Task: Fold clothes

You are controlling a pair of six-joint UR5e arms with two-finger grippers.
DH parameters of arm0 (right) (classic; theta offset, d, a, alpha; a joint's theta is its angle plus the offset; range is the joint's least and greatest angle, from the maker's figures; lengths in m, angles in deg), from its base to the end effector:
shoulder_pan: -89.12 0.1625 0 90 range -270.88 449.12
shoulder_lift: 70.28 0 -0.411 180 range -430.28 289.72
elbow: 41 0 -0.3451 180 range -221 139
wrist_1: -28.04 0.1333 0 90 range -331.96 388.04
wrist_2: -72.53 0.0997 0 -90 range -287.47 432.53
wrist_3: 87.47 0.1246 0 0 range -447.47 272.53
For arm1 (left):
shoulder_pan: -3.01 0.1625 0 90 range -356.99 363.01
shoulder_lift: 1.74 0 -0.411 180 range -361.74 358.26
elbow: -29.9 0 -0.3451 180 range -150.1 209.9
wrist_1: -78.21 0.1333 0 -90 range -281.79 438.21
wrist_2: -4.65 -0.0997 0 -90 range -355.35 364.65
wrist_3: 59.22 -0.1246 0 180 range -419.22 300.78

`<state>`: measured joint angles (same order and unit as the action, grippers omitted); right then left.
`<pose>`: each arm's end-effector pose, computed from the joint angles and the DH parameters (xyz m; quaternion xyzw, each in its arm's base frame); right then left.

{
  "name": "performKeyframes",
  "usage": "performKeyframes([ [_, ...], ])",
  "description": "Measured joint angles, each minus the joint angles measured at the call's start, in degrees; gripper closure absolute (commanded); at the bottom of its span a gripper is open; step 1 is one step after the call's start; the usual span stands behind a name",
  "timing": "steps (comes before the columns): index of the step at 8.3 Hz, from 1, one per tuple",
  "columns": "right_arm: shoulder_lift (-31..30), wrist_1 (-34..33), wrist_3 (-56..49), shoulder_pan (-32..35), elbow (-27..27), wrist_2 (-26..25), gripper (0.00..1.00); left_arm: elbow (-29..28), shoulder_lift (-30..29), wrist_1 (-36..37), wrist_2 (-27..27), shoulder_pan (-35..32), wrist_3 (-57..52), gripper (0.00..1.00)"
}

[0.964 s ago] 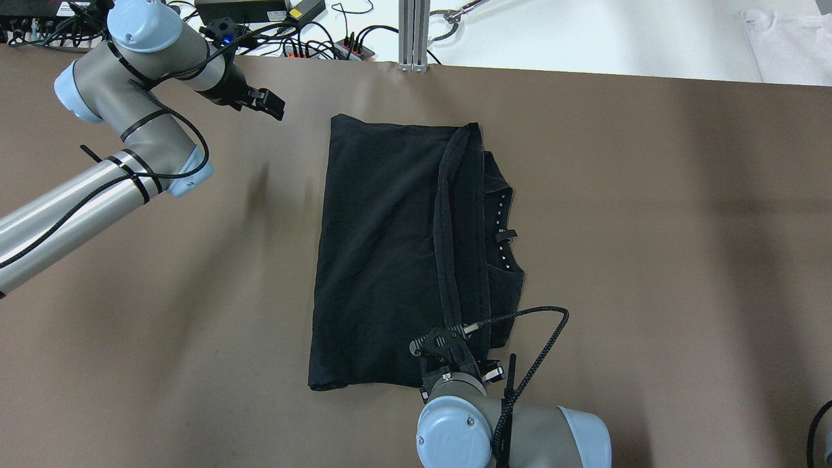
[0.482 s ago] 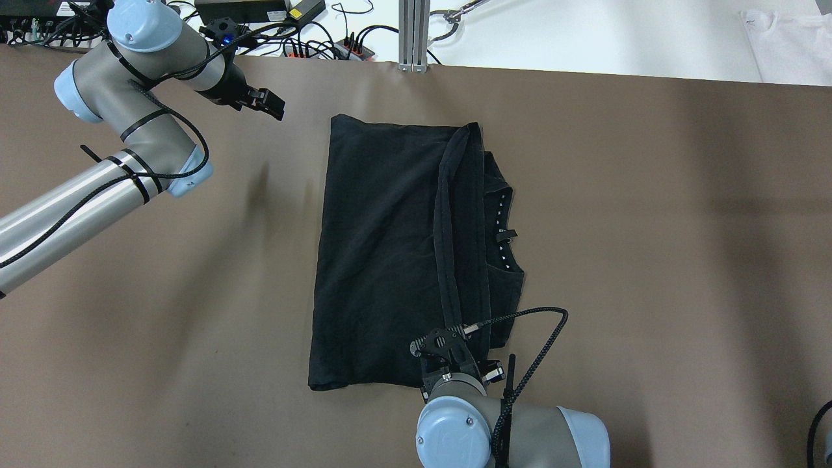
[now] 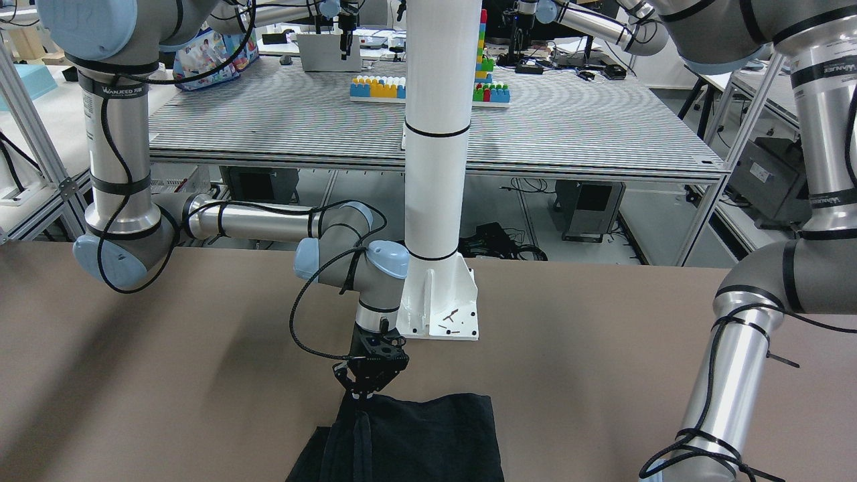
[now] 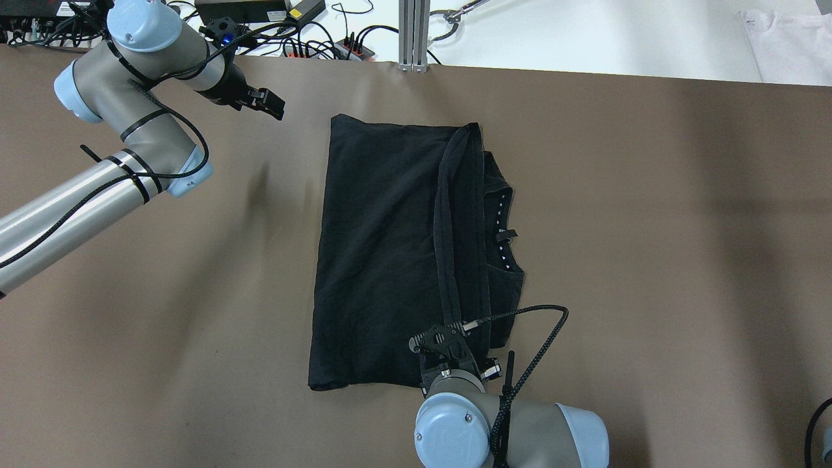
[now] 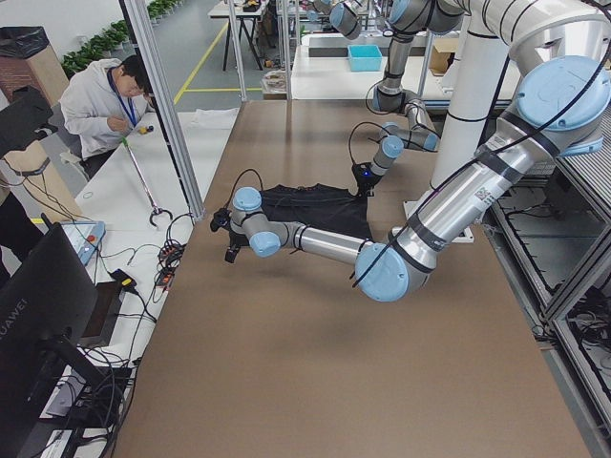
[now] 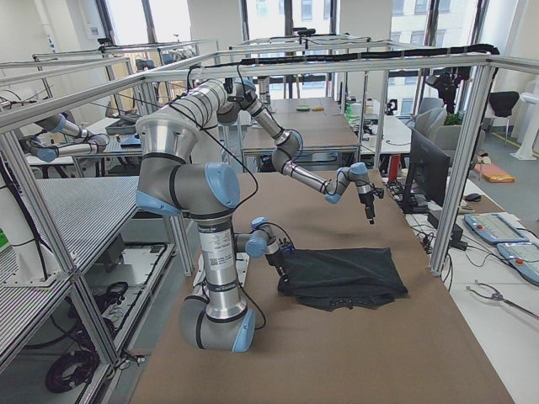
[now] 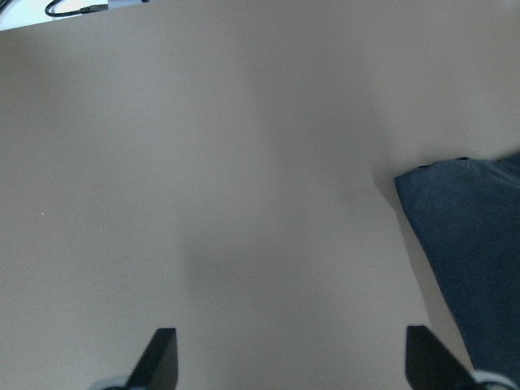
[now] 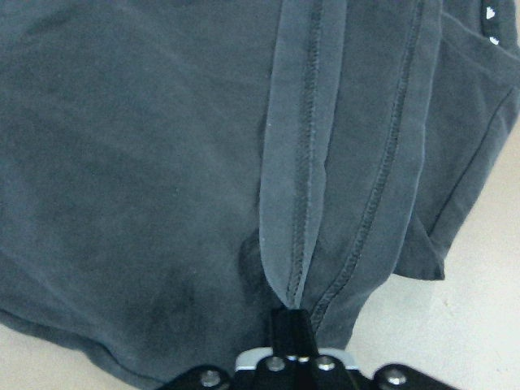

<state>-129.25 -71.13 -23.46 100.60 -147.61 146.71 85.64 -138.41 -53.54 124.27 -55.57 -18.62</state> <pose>-0.5518 -0.2827 0.2915 0.2279 -0.2673 -0.0731 0.9334 0.3466 -0.7049 0.3530 0.2222 0.4429 0.0471 0.8673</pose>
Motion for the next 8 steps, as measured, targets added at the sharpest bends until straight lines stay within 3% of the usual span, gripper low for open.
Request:
performKeyframes([
  [3, -0.63, -0.23, 1.11, 1.03, -2.54, 0.27, 1.00, 0.13, 0.00, -0.07, 0.00, 0.03, 0.08, 0.00],
  [7, -8.63, 0.03, 12.18, -1.66, -5.53, 0.33, 1.00, 0.55, 0.04, -0.04, 0.00, -0.02, 0.25, 0.00],
  [8, -9.25, 0.04, 14.42, -2.68, -6.20, 0.25, 0.83, 0.57, 0.05, -0.06, 0.00, -0.04, 0.26, 0.00],
])
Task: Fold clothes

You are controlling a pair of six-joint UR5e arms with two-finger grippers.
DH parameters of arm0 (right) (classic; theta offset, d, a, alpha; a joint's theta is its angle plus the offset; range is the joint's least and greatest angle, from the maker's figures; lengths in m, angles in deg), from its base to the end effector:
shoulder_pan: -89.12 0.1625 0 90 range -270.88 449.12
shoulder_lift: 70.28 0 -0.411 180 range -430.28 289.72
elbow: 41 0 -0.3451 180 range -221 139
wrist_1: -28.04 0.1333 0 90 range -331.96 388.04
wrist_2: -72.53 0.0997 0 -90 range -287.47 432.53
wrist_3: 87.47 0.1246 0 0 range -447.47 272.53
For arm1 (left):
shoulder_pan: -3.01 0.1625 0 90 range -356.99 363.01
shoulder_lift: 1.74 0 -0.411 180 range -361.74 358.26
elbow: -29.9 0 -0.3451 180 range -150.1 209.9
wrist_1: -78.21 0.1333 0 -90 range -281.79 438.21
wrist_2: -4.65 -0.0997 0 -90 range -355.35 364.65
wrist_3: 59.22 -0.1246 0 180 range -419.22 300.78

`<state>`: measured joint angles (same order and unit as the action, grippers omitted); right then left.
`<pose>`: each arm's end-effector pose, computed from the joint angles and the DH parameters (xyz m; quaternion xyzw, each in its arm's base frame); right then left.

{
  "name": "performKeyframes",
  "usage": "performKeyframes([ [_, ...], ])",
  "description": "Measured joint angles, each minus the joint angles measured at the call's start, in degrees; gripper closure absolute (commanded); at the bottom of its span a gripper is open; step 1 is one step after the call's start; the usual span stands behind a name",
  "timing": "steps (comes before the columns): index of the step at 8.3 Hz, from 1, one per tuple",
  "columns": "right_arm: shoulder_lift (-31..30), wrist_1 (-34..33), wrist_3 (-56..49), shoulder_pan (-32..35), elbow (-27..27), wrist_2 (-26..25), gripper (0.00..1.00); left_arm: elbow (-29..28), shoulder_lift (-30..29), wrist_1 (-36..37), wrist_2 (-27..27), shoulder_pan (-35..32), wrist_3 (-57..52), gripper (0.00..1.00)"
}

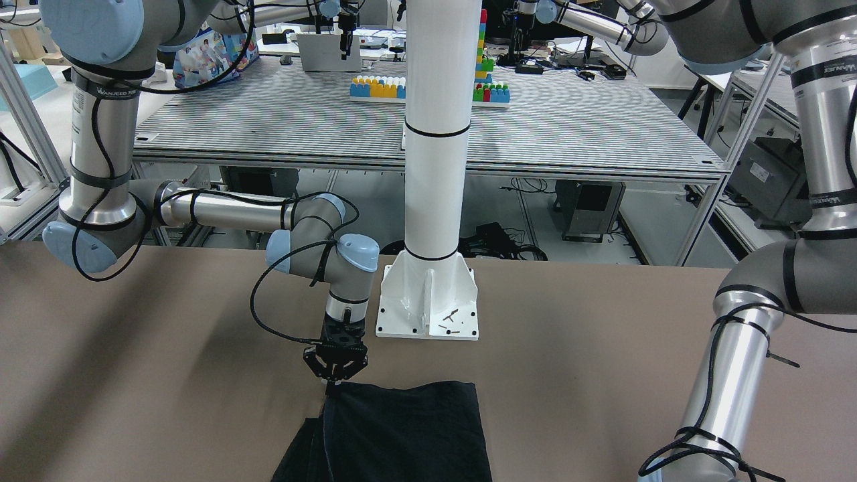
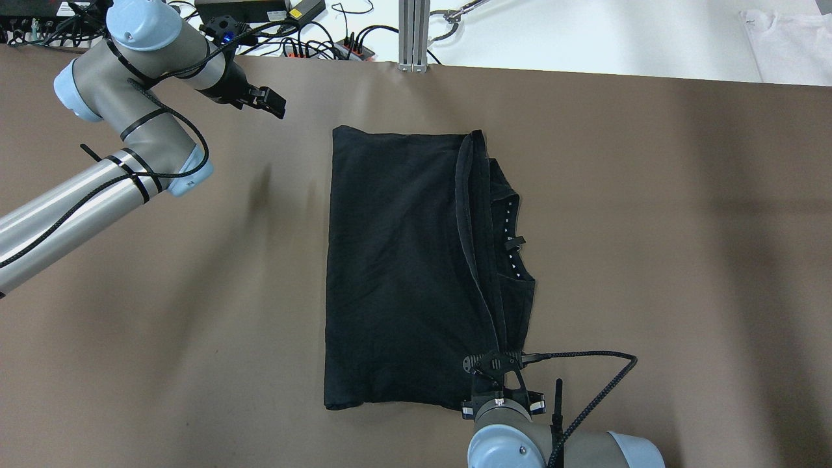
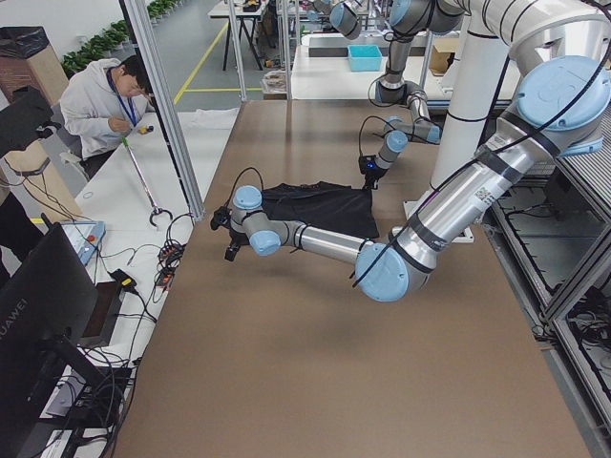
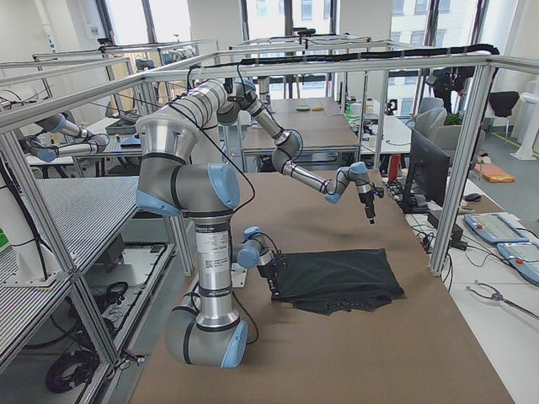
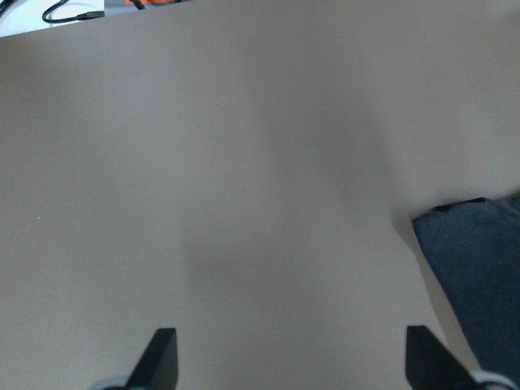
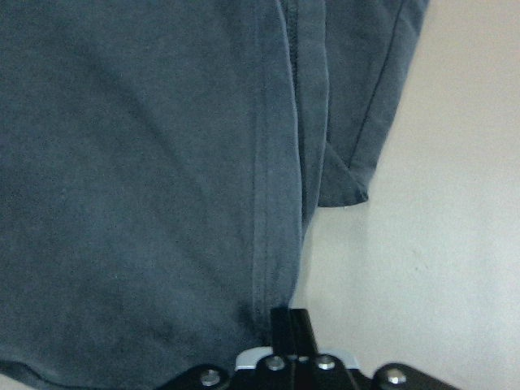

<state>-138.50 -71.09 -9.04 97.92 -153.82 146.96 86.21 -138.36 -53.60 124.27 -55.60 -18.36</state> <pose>-0.5171 -0.2488 0.3417 0.1804 -0.2742 0.0184 0.9444 0.3456 -0.7041 0.3487 0.2252 0.4454 0.0462 0.8653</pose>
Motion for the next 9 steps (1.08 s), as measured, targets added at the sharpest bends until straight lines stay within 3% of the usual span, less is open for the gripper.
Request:
performKeyframes([
  [1, -0.26, 0.00, 1.22, -0.57, -0.77, -0.01, 0.30, 0.01, 0.02, -0.01, 0.00, 0.00, 0.00, 0.00],
  [2, -0.35, -0.01, 1.78, -0.83, -1.25, 0.03, 0.07, 0.02, 0.03, -0.02, 0.00, 0.03, 0.00, 0.00],
  [5, 0.67, -0.01, 1.11, -0.29, -1.84, 0.42, 0.06, 0.02, 0.04, 0.02, 0.00, 0.07, 0.00, 0.00],
  [9, 5.36, -0.39, -6.29, 6.53, 0.66, 1.09, 0.06, 0.02, 0.41, -0.01, 0.00, 0.28, -0.15, 0.00],
])
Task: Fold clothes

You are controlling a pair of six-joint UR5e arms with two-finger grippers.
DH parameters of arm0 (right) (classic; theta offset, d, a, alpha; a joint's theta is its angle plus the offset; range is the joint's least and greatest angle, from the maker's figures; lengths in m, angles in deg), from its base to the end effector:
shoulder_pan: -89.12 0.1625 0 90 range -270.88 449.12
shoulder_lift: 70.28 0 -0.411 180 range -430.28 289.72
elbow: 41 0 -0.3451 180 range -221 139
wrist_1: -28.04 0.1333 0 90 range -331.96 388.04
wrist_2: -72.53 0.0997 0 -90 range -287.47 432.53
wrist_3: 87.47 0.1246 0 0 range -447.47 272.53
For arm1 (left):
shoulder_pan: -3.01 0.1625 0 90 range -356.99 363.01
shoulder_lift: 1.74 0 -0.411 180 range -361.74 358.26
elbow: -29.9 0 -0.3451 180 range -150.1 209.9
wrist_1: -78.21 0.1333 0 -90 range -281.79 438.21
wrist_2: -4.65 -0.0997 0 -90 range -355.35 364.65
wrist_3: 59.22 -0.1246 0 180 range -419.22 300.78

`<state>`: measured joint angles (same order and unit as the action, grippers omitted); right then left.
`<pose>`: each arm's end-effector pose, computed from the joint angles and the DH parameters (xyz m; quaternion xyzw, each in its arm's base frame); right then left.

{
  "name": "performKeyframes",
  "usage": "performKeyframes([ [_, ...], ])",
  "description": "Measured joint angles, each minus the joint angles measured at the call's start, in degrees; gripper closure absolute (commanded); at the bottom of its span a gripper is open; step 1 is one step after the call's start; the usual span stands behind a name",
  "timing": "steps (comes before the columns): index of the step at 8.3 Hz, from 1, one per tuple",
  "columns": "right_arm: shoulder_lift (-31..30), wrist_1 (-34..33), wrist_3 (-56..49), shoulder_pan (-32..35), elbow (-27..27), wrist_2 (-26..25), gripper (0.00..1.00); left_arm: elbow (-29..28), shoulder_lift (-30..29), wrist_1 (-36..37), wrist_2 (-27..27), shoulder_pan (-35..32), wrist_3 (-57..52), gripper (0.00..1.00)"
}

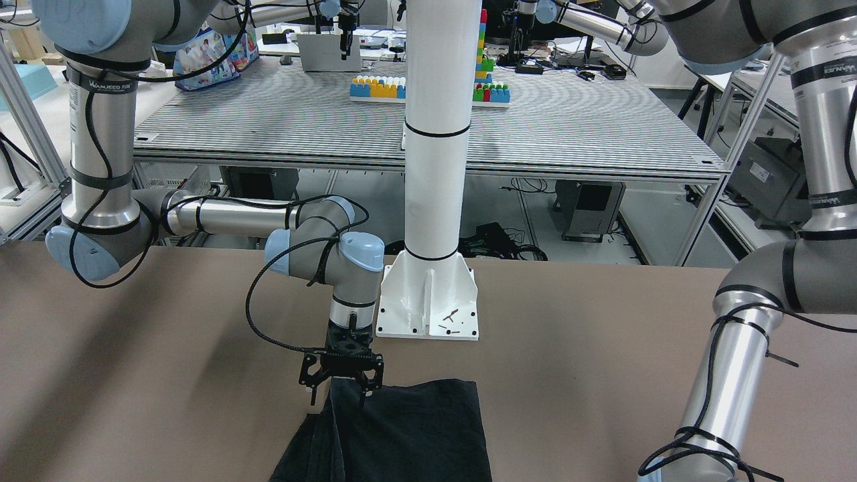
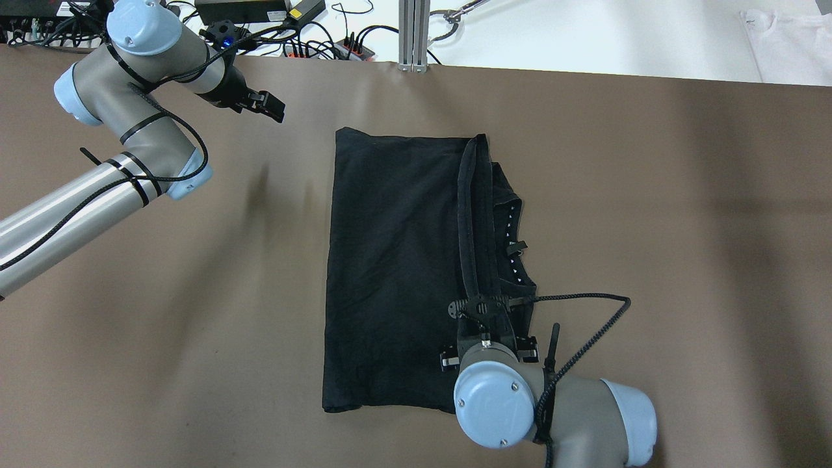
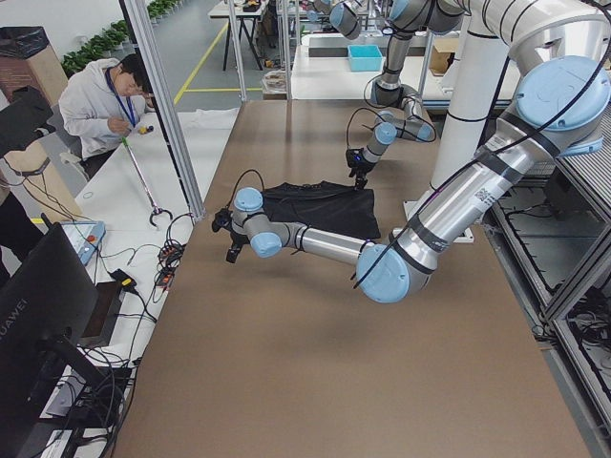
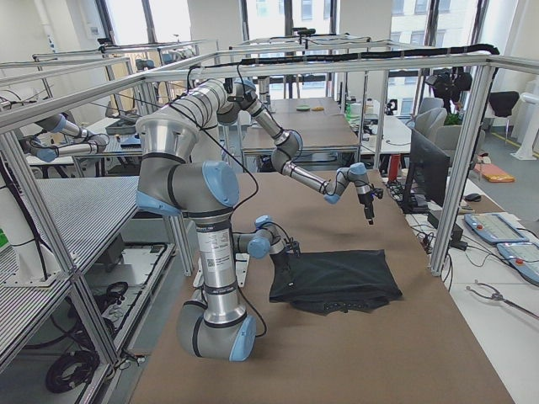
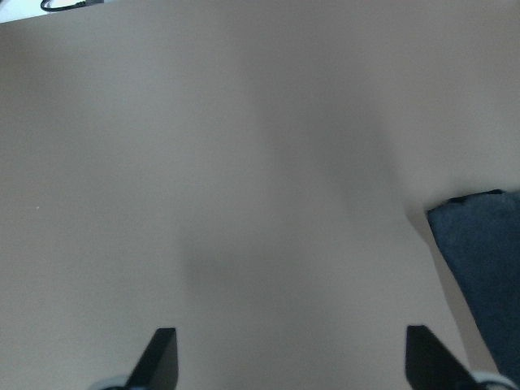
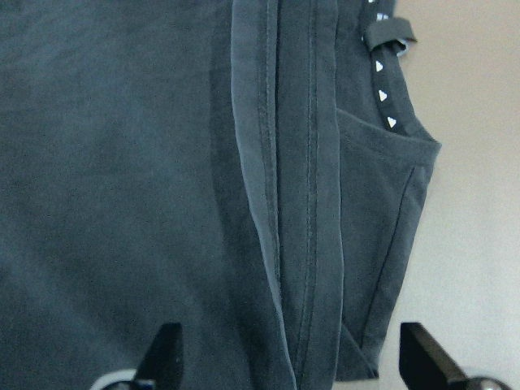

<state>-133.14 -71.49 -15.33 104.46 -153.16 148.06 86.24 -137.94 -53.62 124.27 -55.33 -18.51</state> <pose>-0.5027 -0.3084 0.2956 0.2099 -0.2895 0.0223 0.9336 0.3482 -0.7012 0.3541 0.2222 0.4443 0.0486 0.8665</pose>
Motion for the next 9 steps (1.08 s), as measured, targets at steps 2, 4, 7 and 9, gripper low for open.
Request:
performKeyframes([
  [2, 5.72, -0.01, -2.82, 3.83, 7.14, 1.60, 0.06, 0.00, -0.01, 0.05, 0.00, 0.05, -0.01, 0.00],
  [4, 10.76, 0.08, -6.53, 7.71, 14.66, 3.68, 0.06, -0.05, -0.02, 0.04, 0.00, 0.06, -0.02, 0.00],
  [7, 12.93, 0.27, -9.27, 10.05, 19.42, 5.92, 0.06, -0.04, -0.02, 0.04, 0.00, 0.07, -0.02, 0.00],
  [9, 13.16, 0.26, -9.48, 9.80, 20.57, 6.07, 0.06, -0.08, -0.03, 0.07, 0.00, 0.13, -0.05, 0.00],
])
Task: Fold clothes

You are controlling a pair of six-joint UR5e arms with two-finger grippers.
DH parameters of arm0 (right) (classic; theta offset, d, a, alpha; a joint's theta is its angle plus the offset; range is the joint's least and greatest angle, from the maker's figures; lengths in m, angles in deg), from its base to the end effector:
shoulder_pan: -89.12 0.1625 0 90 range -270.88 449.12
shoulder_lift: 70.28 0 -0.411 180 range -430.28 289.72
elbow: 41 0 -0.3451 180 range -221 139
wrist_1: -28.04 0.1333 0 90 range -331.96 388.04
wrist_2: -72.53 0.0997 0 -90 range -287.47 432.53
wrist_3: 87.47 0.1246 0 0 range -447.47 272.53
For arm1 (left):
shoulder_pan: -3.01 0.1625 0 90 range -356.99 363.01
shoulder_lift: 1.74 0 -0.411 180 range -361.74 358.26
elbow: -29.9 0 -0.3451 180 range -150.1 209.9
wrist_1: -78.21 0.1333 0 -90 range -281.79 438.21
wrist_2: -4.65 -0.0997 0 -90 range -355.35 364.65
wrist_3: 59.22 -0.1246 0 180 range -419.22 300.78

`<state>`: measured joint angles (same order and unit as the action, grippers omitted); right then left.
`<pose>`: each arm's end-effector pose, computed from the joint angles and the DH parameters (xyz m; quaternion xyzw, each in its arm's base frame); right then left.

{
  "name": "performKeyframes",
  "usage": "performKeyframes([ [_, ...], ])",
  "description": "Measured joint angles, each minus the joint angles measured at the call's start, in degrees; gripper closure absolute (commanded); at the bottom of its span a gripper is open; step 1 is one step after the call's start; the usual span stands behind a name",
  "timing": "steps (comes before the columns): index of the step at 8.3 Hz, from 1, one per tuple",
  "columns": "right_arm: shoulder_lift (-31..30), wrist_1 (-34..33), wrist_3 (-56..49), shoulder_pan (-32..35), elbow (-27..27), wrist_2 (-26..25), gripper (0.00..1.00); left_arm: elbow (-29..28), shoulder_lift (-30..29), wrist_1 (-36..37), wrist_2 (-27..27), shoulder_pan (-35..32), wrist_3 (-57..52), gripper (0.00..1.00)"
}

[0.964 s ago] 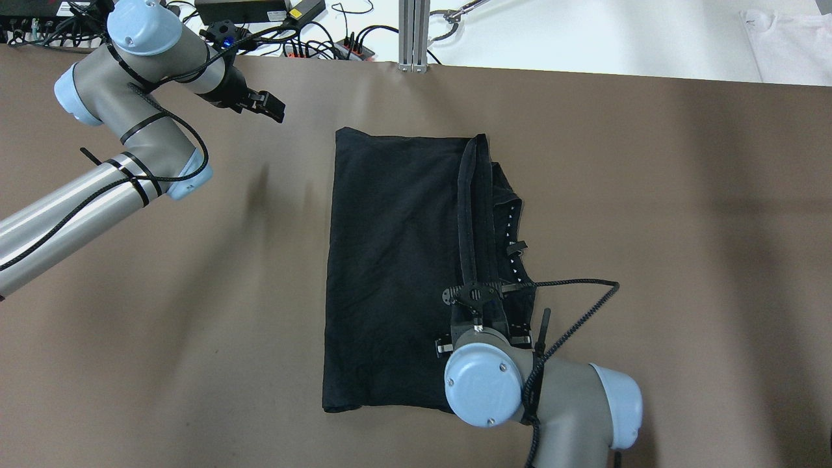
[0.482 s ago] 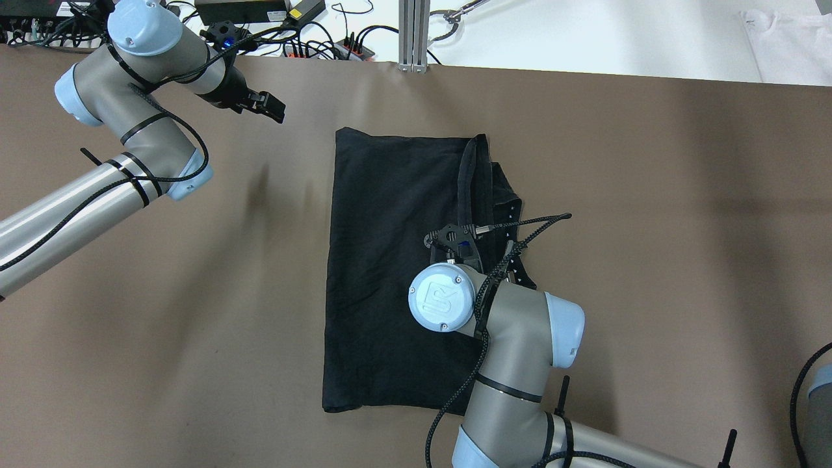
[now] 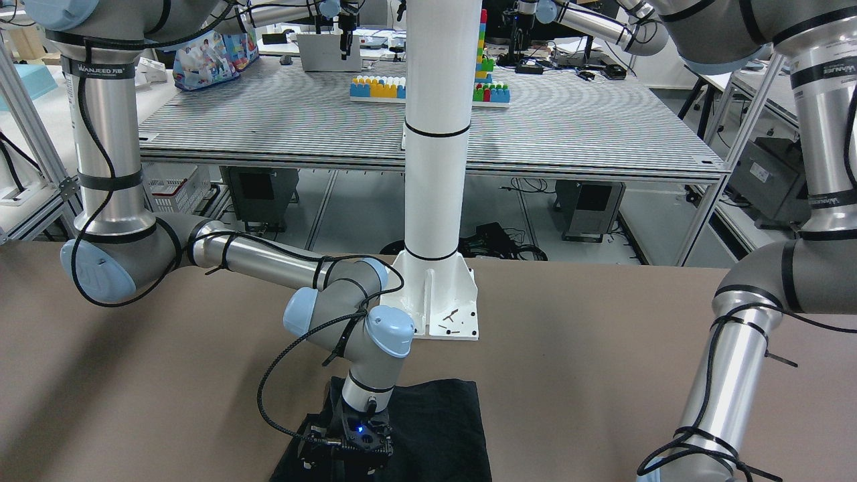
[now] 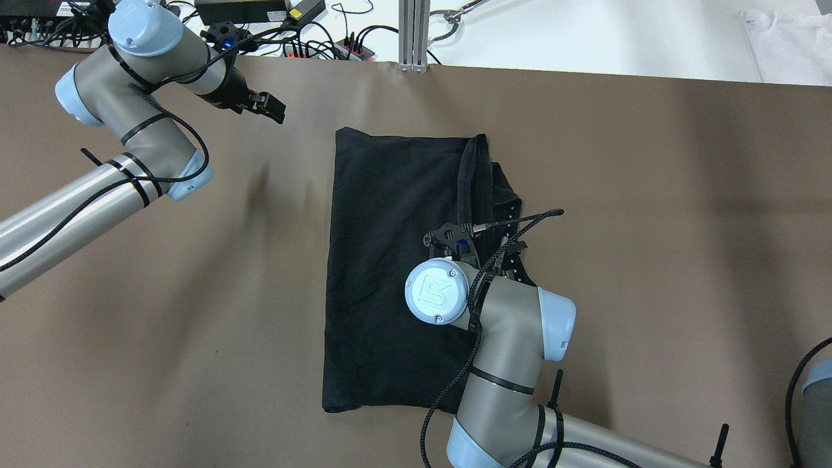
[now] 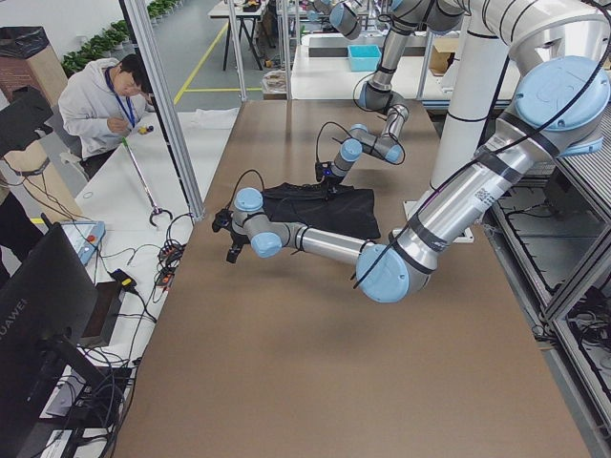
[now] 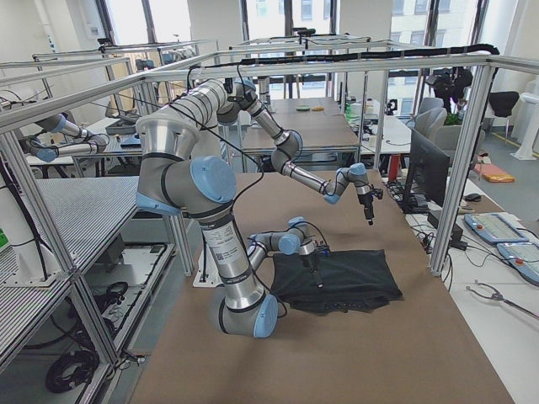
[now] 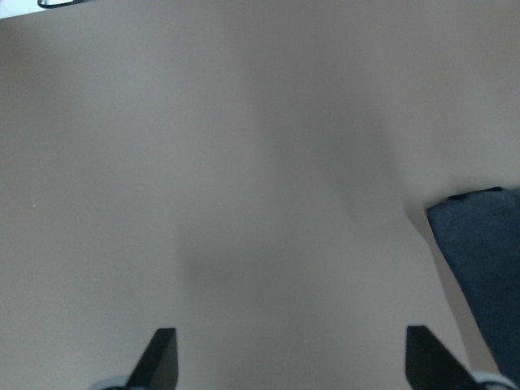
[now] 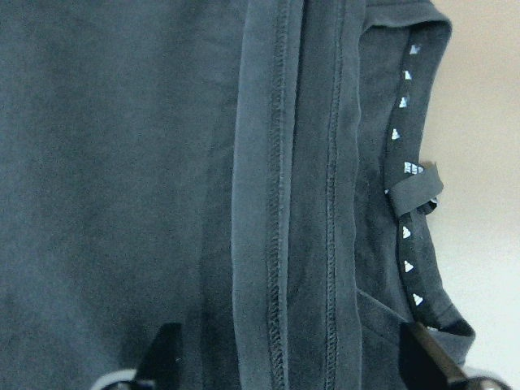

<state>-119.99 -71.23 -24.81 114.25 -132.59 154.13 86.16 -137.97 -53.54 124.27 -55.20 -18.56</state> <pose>-0.5451 -0.4230 0.2957 0.1868 -0.2201 0.0021 0.9574 0.3499 -0.7007 0.3546 0.2211 0.4440 0.0496 0.8669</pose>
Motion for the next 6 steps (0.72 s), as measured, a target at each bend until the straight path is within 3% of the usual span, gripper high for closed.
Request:
performKeyframes([
  [6, -0.19, -0.06, -3.90, 0.75, 0.74, 1.06, 0.06, -0.01, 0.00, 0.01, 0.00, 0.03, 0.03, 0.00],
])
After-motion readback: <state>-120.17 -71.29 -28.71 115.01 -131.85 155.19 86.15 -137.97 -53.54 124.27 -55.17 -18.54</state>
